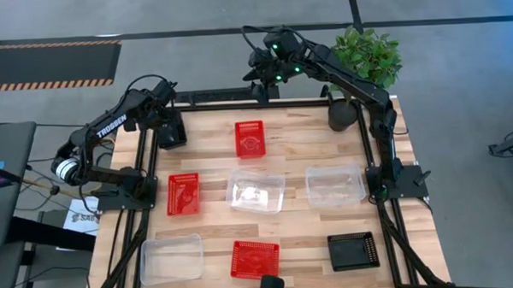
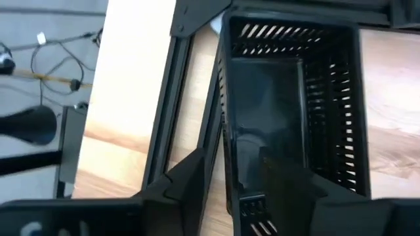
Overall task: Stack baskets by color
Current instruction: Stack the top right black bin on top of the top left black bin
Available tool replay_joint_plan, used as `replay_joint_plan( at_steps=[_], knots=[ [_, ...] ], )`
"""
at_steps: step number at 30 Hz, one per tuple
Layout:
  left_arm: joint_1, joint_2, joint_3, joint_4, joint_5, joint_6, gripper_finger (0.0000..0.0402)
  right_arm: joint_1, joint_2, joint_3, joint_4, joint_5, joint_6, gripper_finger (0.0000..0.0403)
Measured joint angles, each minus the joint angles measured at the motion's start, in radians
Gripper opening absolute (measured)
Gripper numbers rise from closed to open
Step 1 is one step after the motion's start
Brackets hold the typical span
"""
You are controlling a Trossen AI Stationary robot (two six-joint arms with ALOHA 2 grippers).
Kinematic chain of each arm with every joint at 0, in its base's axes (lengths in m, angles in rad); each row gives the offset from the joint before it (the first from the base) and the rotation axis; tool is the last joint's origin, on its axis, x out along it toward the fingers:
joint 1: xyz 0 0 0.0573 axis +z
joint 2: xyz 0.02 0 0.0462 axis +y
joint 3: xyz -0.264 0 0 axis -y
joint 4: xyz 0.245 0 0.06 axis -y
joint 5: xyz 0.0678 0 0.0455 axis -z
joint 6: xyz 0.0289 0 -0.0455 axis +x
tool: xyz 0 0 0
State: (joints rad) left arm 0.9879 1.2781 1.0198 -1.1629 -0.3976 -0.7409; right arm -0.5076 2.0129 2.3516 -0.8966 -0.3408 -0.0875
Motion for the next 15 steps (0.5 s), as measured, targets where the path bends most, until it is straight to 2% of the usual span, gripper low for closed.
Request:
replay_joint_plan(
  at_steps=[9,15],
  knots=[
    [-0.100,0.004,0.096,0.007,-0.023,0.002,0.0154,-0.024,0.000,0.000,-0.002,0.000,0.000,0.0286],
    [-0.095,0.111,0.098,0.013,-0.008,-0.003,0.0142,-0.033,0.000,0.000,-0.051,-0.001,-0.015,0.0286]
  ],
)
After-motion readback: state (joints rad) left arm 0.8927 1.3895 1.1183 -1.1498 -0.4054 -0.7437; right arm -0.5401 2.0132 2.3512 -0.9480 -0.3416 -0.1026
